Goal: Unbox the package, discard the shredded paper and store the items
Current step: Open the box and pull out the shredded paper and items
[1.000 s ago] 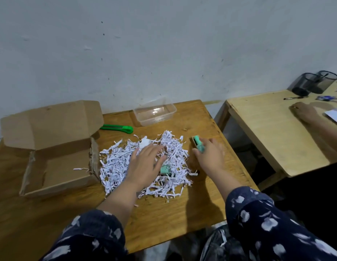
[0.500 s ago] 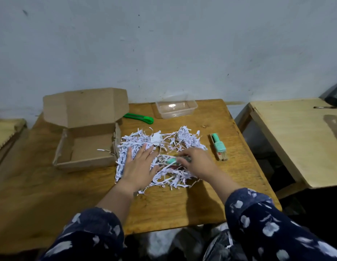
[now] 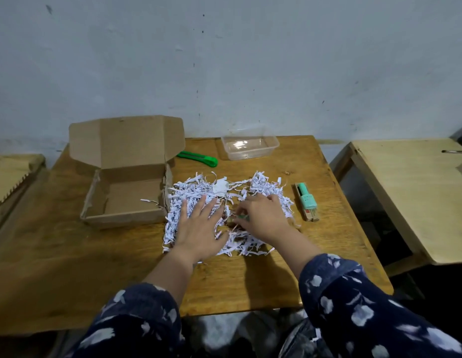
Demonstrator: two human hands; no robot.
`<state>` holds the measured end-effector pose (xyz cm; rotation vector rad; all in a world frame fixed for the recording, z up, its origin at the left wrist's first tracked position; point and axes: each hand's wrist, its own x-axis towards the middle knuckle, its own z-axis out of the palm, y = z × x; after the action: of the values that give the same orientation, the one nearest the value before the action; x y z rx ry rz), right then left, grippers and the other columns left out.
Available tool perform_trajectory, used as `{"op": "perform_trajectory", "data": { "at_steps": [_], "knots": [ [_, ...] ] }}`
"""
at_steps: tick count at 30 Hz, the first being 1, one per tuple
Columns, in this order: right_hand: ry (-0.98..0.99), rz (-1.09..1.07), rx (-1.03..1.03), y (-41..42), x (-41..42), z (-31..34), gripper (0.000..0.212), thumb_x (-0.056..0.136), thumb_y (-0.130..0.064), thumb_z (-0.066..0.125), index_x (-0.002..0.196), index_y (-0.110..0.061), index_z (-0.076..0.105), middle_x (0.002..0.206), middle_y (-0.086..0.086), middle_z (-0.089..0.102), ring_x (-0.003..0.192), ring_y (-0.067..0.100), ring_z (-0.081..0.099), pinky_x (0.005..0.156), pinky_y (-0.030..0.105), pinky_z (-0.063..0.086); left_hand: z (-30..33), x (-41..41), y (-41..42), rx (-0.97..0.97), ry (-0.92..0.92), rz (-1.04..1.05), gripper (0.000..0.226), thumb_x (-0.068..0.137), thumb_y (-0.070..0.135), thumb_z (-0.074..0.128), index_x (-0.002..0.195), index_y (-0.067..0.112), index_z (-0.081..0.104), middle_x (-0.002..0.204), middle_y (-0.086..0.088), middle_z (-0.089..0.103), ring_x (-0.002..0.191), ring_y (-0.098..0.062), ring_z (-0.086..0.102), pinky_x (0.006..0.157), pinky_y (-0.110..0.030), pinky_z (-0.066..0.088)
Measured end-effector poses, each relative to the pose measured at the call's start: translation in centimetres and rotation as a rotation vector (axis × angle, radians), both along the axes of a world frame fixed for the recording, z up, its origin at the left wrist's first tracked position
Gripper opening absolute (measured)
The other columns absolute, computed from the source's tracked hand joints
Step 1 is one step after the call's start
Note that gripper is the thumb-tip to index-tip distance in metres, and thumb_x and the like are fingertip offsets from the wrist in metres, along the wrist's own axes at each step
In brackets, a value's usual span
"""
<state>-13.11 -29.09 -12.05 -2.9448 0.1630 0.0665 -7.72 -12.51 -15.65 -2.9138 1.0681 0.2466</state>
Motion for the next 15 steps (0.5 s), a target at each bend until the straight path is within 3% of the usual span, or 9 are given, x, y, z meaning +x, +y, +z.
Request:
{"op": "perform_trajectory", "data": {
  "at_steps": [3, 6, 11, 13, 15],
  "knots": [
    [0.063, -0.013, -0.033, 0.1, 0.5, 0.1, 0.032, 0.089, -0.048, 0.054, 0.114, -0.03, 0.064, 0.115, -0.004, 0.064, 0.116, 0.022, 0.051, 0.098, 0.045, 0.028, -0.3, -0.2, 0.0, 0.037, -0.009, -0.012, 0.082, 0.086, 0.072, 0.025, 0.153, 0.029, 0.005, 0.162, 0.004, -0.006, 0.146, -0.021, -0.02, 0.111, -0.058, -0.019],
    [0.039, -0.094, 0.02, -0.1, 0.9, 0.5, 0.024, 0.087, -0.047, 0.058, 0.104, -0.035, 0.068, 0.105, -0.007, 0.068, 0.108, 0.019, 0.056, 0.097, 0.044, 0.029, -0.2, -0.2, -0.1, 0.041, 0.007, -0.015, 0.083, 0.086, 0.073, 0.026, 0.152, 0.026, 0.013, 0.162, 0.003, -0.007, 0.146, -0.021, -0.02, 0.112, -0.059, -0.017],
    [-0.048, -0.46, 0.592, -1.4, 1.9, 2.2, 0.012, 0.077, -0.037, 0.07, 0.077, -0.027, 0.062, 0.076, -0.014, 0.061, 0.087, 0.017, 0.059, 0.094, 0.044, 0.043, 0.1, 0.2, -0.4, 0.013, 0.056, -0.018, 0.078, 0.087, 0.072, 0.027, 0.152, 0.031, 0.013, 0.162, 0.005, -0.001, 0.147, -0.019, -0.017, 0.111, -0.062, -0.016],
    [-0.107, -0.516, 0.771, -1.7, 2.0, 2.8, 0.012, 0.077, -0.032, 0.073, 0.077, -0.025, 0.064, 0.082, -0.011, 0.063, 0.092, 0.019, 0.062, 0.088, 0.046, 0.051, 0.7, 0.3, -0.8, -0.076, 0.093, 0.021, 0.072, 0.089, 0.066, 0.029, 0.151, 0.031, 0.018, 0.162, 0.007, 0.007, 0.148, -0.016, -0.011, 0.11, -0.061, -0.019],
    [-0.183, -0.542, 0.885, -1.7, 2.0, 3.5, 0.012, 0.081, -0.024, 0.072, 0.085, -0.017, 0.064, 0.093, -0.001, 0.067, 0.091, 0.02, 0.064, 0.075, 0.036, 0.055, 1.8, 0.3, -1.4, -0.209, 0.089, 0.064, 0.068, 0.089, 0.058, 0.03, 0.15, 0.029, 0.021, 0.159, 0.007, 0.018, 0.148, -0.013, -0.002, 0.112, -0.057, -0.018]
  ]
}}
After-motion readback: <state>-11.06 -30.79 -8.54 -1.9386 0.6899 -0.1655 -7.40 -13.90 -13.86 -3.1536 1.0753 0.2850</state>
